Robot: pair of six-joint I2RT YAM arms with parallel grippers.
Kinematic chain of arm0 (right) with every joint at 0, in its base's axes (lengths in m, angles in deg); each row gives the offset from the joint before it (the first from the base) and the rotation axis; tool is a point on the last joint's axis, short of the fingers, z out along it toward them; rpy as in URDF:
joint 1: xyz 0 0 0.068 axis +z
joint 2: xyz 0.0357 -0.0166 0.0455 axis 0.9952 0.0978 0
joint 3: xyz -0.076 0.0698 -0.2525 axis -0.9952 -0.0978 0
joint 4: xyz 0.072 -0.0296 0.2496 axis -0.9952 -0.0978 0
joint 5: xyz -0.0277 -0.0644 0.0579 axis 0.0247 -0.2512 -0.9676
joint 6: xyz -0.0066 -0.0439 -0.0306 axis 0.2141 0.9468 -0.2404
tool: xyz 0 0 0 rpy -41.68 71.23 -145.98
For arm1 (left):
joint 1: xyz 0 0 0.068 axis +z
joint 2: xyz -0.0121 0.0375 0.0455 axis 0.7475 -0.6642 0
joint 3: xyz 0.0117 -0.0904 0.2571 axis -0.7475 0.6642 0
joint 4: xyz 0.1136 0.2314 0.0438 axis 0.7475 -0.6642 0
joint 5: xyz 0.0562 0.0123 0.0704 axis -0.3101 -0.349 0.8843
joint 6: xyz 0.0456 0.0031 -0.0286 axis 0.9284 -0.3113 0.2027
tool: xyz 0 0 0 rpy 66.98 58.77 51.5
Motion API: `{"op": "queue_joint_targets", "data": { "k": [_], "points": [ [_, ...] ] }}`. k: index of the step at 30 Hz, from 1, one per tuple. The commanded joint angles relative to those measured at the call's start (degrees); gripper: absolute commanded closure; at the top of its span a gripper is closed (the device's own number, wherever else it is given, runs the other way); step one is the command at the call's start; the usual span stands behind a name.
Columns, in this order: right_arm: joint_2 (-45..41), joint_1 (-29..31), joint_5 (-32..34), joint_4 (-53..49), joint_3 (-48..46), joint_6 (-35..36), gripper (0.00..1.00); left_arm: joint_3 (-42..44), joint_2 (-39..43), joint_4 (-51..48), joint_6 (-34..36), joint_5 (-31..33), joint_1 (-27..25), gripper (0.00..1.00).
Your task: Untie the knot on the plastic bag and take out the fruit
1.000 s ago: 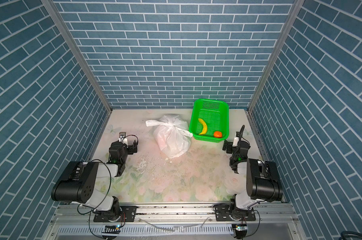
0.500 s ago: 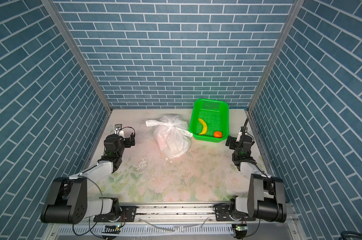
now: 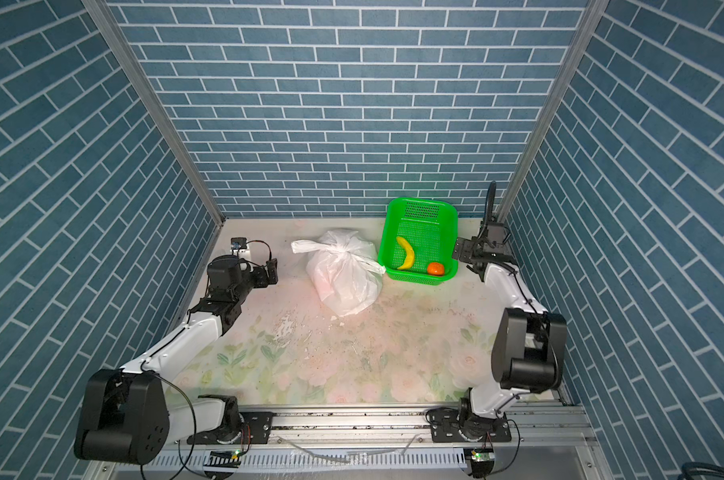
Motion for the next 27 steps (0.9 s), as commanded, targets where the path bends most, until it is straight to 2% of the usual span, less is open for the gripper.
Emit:
{"op": "queue_joint_targets", "data": {
  "k": [1,4,8,14,22,25,27],
  "points": [
    [5.3,0.9,-0.9,-10.0,7.7,2.2,0.01,-1.9,-0.9,-1.1,-2.5,-1.6,-1.6,0.0],
    [9.9,1.5,-0.9,-13.4,12.4,2.9,0.01,-1.5,-1.0,-0.6,-3.7,-1.7,-2.3,0.0],
    [13.2,1.7,3.1,-17.7,16.1,4.0,0.01,-1.2,-0.4,-1.3,-3.9,-1.7,-2.9,0.0],
    [14.4,1.1,9.4,-21.9,17.5,7.6,0.01,-1.4,0.1,-2.1,-3.6,-1.5,-3.0,0.0],
    [14.6,-1.7,14.5,-24.9,19.3,9.2,0.01,-2.8,-1.5,-2.1,-3.7,-2.5,-3.0,0.0],
    [14.8,-2.2,14.5,-26.9,21.2,9.2,0.01,-3.4,-2.0,-2.4,-3.8,-2.8,-3.1,0.0],
    [14.0,-2.1,11.8,-28.6,22.5,8.0,0.01,-3.6,-2.0,-2.6,-3.7,-2.9,-3.1,0.0]
  ]
}}
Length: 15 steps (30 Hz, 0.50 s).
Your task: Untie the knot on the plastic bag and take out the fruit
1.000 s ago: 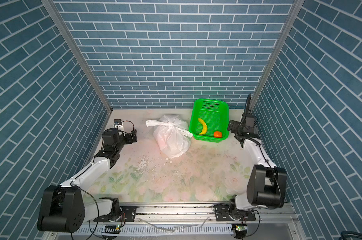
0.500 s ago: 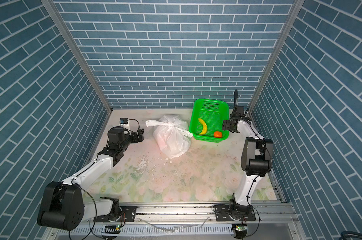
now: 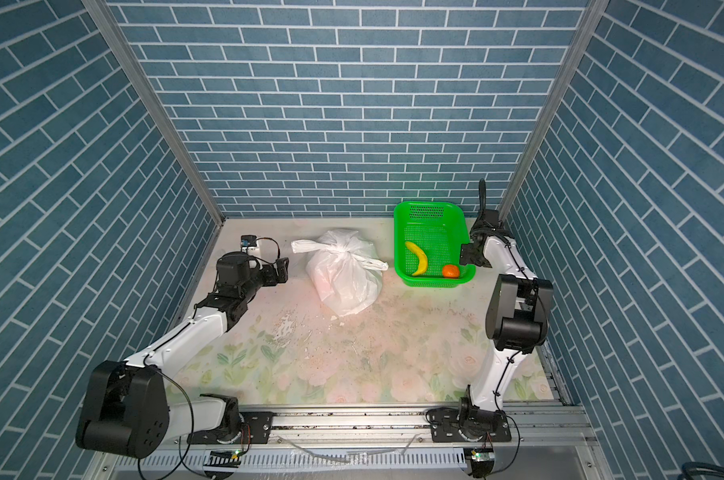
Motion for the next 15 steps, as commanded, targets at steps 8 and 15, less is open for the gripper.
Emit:
{"op": "queue_joint_targets", "data": {
  "k": [8,15],
  "points": [
    [-7.0,9.7,-6.0,-7.3,5.7,-4.4,0.04,-2.1,0.5,-2.4,-0.2,-2.0,-0.5,0.0],
    [-0.9,20.6,-10.9,-4.6,11.3,-7.9,0.06,-1.7,1.4,-5.0,-0.6,-7.5,-1.0,0.0]
  ]
}}
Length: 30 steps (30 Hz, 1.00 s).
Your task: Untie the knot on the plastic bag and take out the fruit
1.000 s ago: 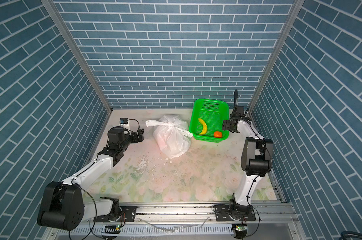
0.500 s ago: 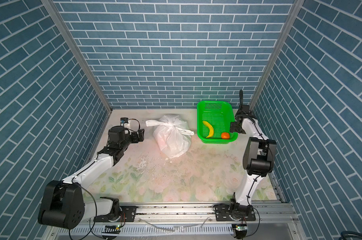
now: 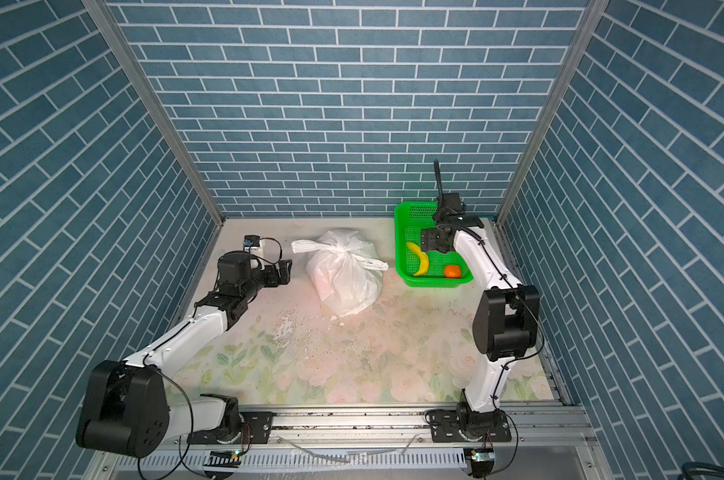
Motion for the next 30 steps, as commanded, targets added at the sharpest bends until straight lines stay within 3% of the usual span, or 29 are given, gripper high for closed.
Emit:
{"op": "queue_joint_targets", "data": {
  "k": [1,15,25,30],
  "points": [
    [4.3,2.5,-3.9,1.0,3.8,-3.7,0.07,-0.5,1.5,-2.1,-0.6,-4.0,-0.7,0.0],
    [26.0,6.5,-4.9,-3.4,24.7,-4.4,0.32,3.7,4.2,-1.7,-2.4,-3.6,-1.6,0.0],
    [24.4,6.2,-0.4,-4.3,19.7,-1.8,0.78,3.0,2.4,-0.4,-2.8,-3.6,-1.6,0.0],
    [21.0,4.3,1.7,-3.0,14.5,0.3,0.91,2.8,1.4,-0.1,-2.7,-3.8,-1.8,0.0]
  ]
}}
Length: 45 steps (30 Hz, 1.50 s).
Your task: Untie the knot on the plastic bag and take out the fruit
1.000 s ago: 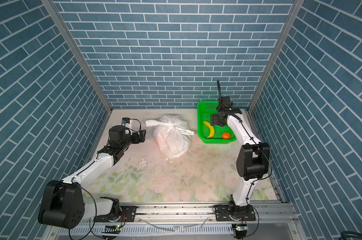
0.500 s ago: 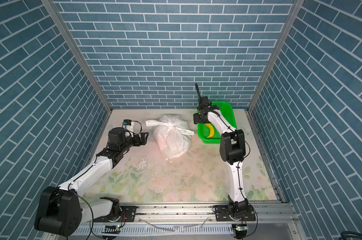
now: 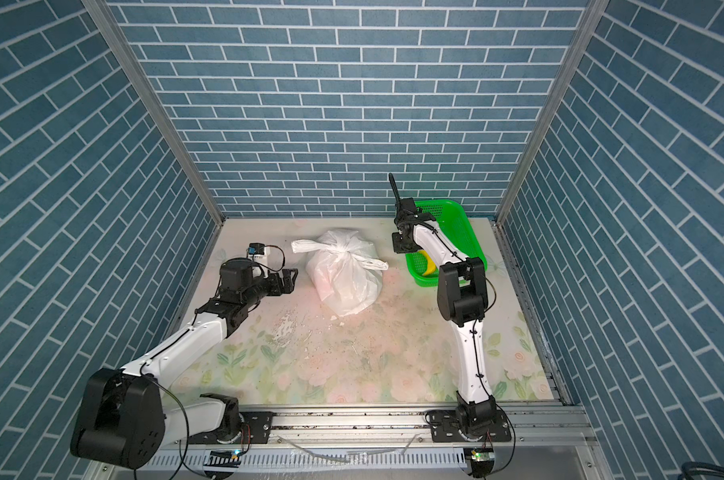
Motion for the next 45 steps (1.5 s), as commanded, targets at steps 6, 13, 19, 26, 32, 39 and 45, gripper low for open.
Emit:
{"op": "queue_joint_targets", "data": {
  "k": [6,13,19,26,32,39,45],
  "points": [
    [-5.7,-5.9,1.3,0.1,-6.0,3.0,0.96,-0.6,-1.5,0.8,0.0,-0.5,-0.8,0.0],
    [-4.6,-9.7,2.3,0.1,-3.4,7.3,0.96,-2.4,-0.9,-0.6,0.1,-0.7,-1.3,0.0],
    [-1.8,-11.4,1.2,-1.2,-0.7,9.9,0.94,-2.2,1.0,-2.3,0.2,-0.2,-1.6,0.0],
    [-7.8,-10.2,-2.1,-1.9,-3.1,7.7,0.5,-2.7,3.3,-5.1,0.4,0.6,-1.6,0.0],
    [-15.6,-5.1,-2.2,-2.6,-5.8,6.0,0.35,-2.3,3.0,-5.3,0.1,0.5,-1.7,0.0],
    [-19.6,1.8,-13.1,-0.5,-6.6,5.1,0.34,-1.8,2.8,-5.2,-0.5,0.7,-2.1,0.0],
    [-13.4,7.6,-21.6,0.9,-1.2,7.7,0.27,-1.4,2.9,-5.4,-0.9,0.6,-2.9,0.0]
  ]
}}
